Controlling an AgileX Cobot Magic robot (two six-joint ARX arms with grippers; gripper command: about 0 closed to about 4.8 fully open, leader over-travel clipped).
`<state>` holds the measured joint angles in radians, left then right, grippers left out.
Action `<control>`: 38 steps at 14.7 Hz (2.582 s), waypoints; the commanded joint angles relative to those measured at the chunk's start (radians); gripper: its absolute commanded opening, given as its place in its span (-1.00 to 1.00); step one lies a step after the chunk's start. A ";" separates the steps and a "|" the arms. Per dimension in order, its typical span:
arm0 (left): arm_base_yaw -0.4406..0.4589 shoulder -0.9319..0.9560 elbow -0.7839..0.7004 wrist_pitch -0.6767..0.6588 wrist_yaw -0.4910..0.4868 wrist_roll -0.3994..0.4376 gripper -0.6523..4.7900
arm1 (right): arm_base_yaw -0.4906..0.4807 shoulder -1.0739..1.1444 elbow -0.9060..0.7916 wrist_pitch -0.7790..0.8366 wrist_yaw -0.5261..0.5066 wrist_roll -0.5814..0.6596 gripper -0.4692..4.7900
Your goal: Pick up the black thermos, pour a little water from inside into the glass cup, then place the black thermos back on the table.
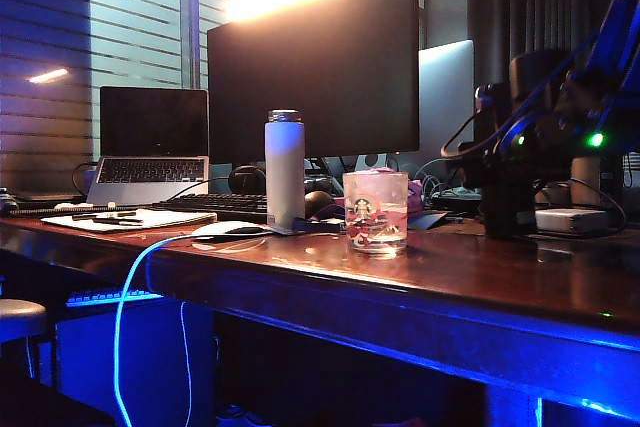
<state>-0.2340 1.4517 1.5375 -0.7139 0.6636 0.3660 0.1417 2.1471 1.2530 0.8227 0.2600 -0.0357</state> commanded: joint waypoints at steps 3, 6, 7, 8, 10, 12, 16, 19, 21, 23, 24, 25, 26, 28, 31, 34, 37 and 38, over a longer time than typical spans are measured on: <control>0.000 -0.002 0.004 0.013 0.006 0.001 -0.77 | 0.004 -0.126 -0.057 0.063 -0.015 -0.011 -0.66; 0.000 -0.002 0.004 0.013 0.006 0.001 -0.77 | 0.023 -0.158 -0.106 0.047 -0.045 -0.018 -0.66; 0.000 -0.002 0.004 0.013 0.006 0.001 -0.77 | 0.041 -0.164 -0.117 0.043 -0.050 -0.026 -0.66; 0.000 -0.002 0.004 0.013 0.007 0.001 -0.77 | 0.061 -0.168 -0.127 0.041 -0.052 -0.056 -0.66; 0.000 -0.002 0.004 0.013 0.006 0.001 -0.77 | 0.095 -0.174 -0.137 0.041 -0.049 -0.074 -0.66; 0.000 -0.002 0.004 0.013 0.006 0.001 -0.77 | 0.112 -0.180 -0.142 0.040 -0.040 -0.078 -0.65; 0.000 -0.002 0.004 0.013 0.006 0.000 -0.77 | 0.129 -0.182 -0.142 0.025 -0.010 -0.210 -0.65; 0.000 -0.002 0.004 0.013 0.006 0.001 -0.77 | 0.138 -0.182 -0.142 -0.056 -0.035 -0.311 -0.65; 0.000 -0.002 0.004 0.013 0.006 0.001 -0.77 | 0.142 -0.182 -0.142 -0.075 -0.037 -0.340 -0.65; 0.000 -0.002 0.004 0.013 0.006 0.001 -0.77 | 0.147 -0.182 -0.141 -0.091 -0.037 -0.439 -0.65; 0.000 -0.002 0.004 0.013 0.006 0.001 -0.77 | 0.149 -0.182 -0.141 -0.094 -0.037 -0.480 -0.65; 0.000 -0.002 0.004 0.013 0.006 0.001 -0.77 | 0.149 -0.182 -0.141 -0.094 -0.034 -0.506 -0.65; 0.000 -0.002 0.004 0.013 0.006 0.001 -0.77 | 0.149 -0.182 -0.141 -0.094 -0.033 -0.526 -0.65; 0.000 -0.002 0.004 0.013 0.006 0.001 -0.77 | 0.149 -0.182 -0.141 -0.094 -0.030 -0.599 -0.65; 0.000 -0.002 0.004 0.013 0.006 0.001 -0.77 | 0.149 -0.182 -0.141 -0.103 -0.027 -0.686 -0.65; 0.000 -0.002 0.004 0.013 0.006 0.001 -0.77 | 0.149 -0.182 -0.141 -0.155 -0.026 -0.773 -0.65; 0.000 -0.002 0.004 0.013 0.006 0.001 -0.77 | 0.149 -0.182 -0.141 -0.172 -0.011 -0.821 -0.65; 0.000 -0.002 0.004 0.013 0.006 0.001 -0.77 | 0.149 -0.182 -0.141 -0.172 0.006 -0.838 -0.65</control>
<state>-0.2344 1.4517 1.5379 -0.7139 0.6636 0.3660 0.2882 1.9835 1.1030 0.6022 0.2428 -0.8494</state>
